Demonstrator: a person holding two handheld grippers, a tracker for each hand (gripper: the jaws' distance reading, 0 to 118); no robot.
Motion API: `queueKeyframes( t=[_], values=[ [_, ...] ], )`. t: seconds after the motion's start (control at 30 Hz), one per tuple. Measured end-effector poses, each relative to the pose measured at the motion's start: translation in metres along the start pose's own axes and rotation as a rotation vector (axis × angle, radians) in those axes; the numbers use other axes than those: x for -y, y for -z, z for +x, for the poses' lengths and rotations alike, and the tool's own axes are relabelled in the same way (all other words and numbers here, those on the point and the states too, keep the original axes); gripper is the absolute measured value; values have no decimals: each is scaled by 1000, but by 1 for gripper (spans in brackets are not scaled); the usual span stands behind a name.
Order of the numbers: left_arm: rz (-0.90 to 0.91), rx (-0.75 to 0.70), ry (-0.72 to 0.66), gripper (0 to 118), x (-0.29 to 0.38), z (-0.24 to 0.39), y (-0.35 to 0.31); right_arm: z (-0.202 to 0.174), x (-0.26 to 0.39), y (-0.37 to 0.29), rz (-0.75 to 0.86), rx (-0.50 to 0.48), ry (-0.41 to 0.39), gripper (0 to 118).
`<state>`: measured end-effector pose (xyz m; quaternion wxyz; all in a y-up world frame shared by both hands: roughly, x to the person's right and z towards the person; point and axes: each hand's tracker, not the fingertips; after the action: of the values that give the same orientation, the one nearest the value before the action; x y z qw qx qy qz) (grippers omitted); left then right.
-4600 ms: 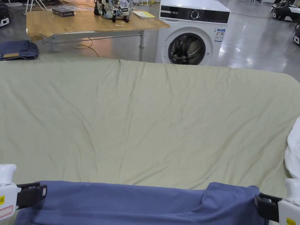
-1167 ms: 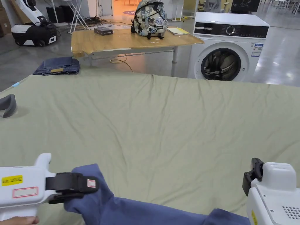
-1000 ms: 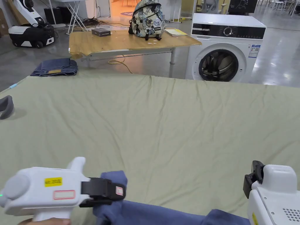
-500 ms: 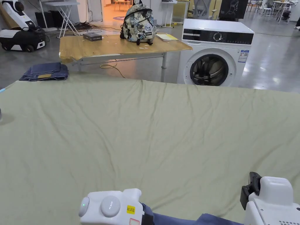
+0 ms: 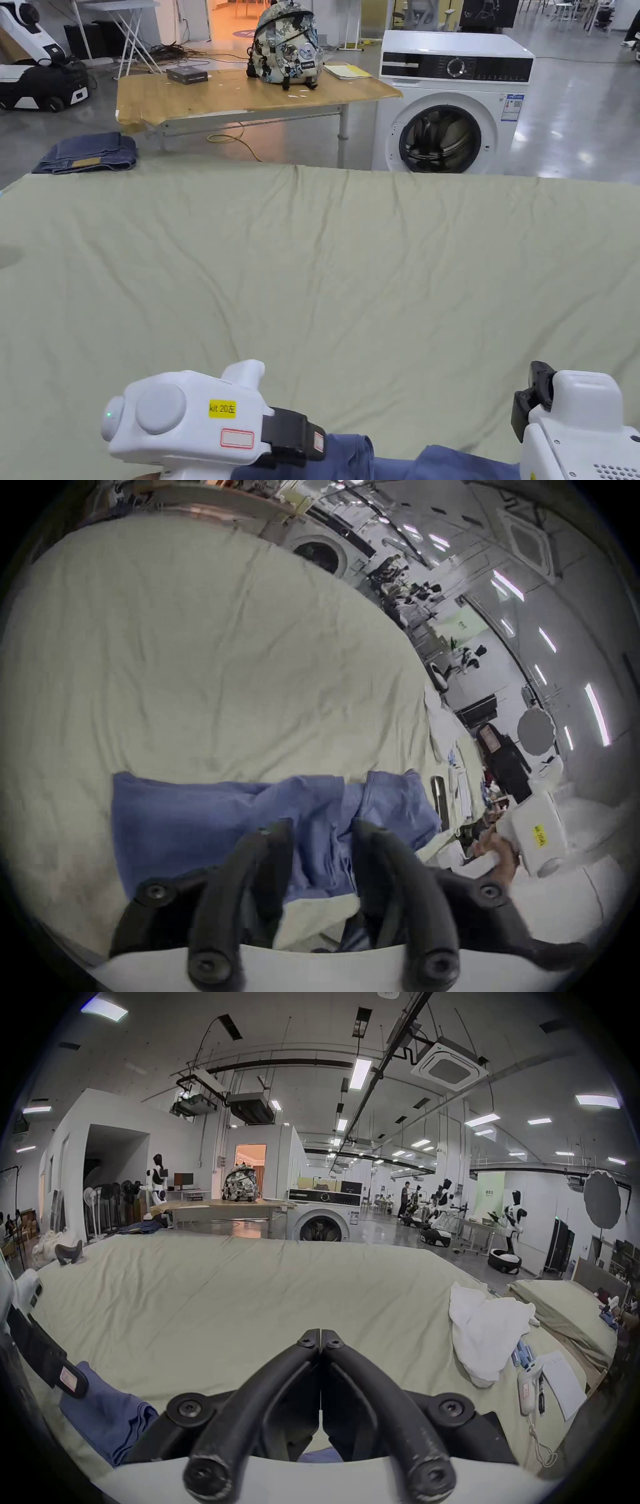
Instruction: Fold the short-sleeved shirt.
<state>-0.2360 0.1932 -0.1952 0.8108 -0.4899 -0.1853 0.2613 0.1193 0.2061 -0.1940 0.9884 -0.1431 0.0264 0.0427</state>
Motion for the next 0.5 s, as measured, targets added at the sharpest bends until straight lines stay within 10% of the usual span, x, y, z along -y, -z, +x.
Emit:
queueKeyframes(
  t=[0.27,0.5],
  values=[
    [-112,-145,38,7,16,-19,50,0,6,-2,-15,1,10,0],
    [-142,76,18,7,39,-13,89,2,11,-3,-30,6,3,0]
  ],
)
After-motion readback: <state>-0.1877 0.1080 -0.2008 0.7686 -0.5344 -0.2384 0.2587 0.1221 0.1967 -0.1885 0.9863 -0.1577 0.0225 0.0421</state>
